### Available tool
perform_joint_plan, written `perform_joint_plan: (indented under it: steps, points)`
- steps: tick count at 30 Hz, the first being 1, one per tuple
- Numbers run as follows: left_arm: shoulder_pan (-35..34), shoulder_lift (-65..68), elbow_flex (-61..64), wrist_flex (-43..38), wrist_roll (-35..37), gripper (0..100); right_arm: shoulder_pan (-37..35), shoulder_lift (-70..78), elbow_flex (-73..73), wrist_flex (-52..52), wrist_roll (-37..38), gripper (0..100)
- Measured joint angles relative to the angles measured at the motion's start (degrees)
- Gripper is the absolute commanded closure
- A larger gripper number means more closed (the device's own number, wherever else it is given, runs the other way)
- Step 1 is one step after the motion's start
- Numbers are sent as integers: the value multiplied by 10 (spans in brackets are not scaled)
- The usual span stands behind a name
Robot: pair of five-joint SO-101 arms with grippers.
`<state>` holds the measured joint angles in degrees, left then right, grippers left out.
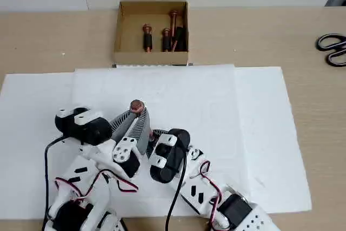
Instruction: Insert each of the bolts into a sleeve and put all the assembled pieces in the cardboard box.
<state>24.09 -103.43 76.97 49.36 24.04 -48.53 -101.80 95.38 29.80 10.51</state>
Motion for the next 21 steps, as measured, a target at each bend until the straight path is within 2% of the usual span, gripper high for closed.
perform_joint_plan:
  steps: [8, 21]
  points:
    - [14, -1, 5, 1, 4, 995, 0, -1, 0, 0, 0, 995]
    - [31, -1, -31, 91, 22, 995, 3, 1, 0, 1, 1, 995]
